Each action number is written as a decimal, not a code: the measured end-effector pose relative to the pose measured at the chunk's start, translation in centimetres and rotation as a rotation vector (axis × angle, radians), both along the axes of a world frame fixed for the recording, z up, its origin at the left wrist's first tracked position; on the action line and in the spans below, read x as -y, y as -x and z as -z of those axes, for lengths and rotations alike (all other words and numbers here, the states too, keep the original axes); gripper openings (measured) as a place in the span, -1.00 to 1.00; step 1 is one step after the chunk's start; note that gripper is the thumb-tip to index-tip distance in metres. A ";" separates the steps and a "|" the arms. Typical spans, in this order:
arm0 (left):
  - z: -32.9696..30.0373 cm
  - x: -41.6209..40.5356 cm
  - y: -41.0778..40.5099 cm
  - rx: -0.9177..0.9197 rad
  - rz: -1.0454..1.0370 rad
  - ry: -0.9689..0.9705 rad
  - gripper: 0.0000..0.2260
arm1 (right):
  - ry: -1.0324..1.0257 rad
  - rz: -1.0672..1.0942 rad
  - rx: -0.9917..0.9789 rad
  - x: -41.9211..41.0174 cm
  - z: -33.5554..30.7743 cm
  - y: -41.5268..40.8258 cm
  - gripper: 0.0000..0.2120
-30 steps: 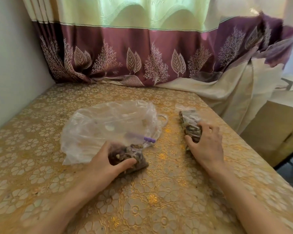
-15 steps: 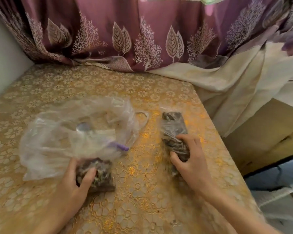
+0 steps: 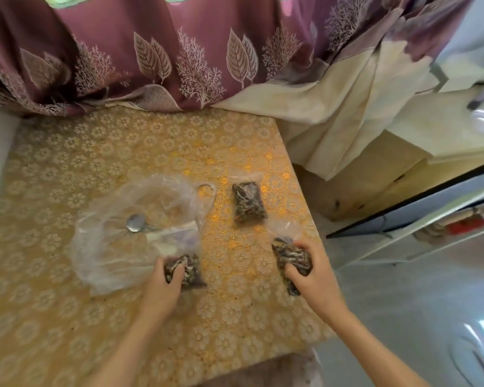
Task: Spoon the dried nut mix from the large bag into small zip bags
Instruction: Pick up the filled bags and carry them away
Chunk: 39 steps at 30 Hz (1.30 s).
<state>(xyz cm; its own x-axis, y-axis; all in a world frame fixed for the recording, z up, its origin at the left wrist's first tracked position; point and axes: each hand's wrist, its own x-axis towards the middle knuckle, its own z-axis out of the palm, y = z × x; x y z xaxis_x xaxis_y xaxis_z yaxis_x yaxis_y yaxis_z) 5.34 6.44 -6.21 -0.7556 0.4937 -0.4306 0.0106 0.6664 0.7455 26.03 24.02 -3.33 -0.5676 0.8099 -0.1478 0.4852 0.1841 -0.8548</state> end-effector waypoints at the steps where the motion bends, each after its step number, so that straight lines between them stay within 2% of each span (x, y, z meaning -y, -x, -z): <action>1: -1.3 -0.4 -0.7 0.004 0.015 0.014 -0.92 | 0.027 0.038 0.008 0.2 -1.2 -1.1 -0.63; 8: -8.6 -3.5 -7.4 0.031 0.202 0.033 -0.89 | 0.238 0.401 -0.040 2.4 -7.6 -11.2 -0.64; 12: -11.0 -6.0 -11.4 0.077 0.428 0.029 -0.87 | 0.283 0.651 -0.106 4.2 -9.6 -17.5 -0.61; 16: -12.3 -9.4 -16.5 0.117 0.666 0.008 -0.86 | 0.312 0.905 -0.148 5.5 -9.9 -24.7 -0.69; 21: -11.9 -15.2 -26.3 0.168 0.808 -0.042 -0.84 | 0.367 1.260 -0.295 7.0 -9.9 -34.5 -0.68; 27: -12.9 -21.4 -39.6 0.227 0.888 -0.126 -0.78 | 0.399 1.580 -0.422 8.0 -10.4 -43.7 -0.69; 35: -13.6 -28.5 -48.7 0.255 1.216 -0.152 -0.84 | 0.372 1.764 -0.529 4.1 -10.0 -49.5 -0.71; 39: -12.2 -33.0 -51.2 0.299 1.226 -0.117 -0.82 | 0.356 1.815 -0.559 0.0 -9.3 -52.3 -0.70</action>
<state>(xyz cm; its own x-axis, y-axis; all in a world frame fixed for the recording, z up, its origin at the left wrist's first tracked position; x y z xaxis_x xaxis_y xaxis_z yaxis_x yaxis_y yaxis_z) 56.58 39.48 6.03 0.3420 0.8447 -0.4117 0.3934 0.2691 0.8791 78.31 24.07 6.01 0.7535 0.3737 -0.5410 -0.4324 -0.3382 -0.8359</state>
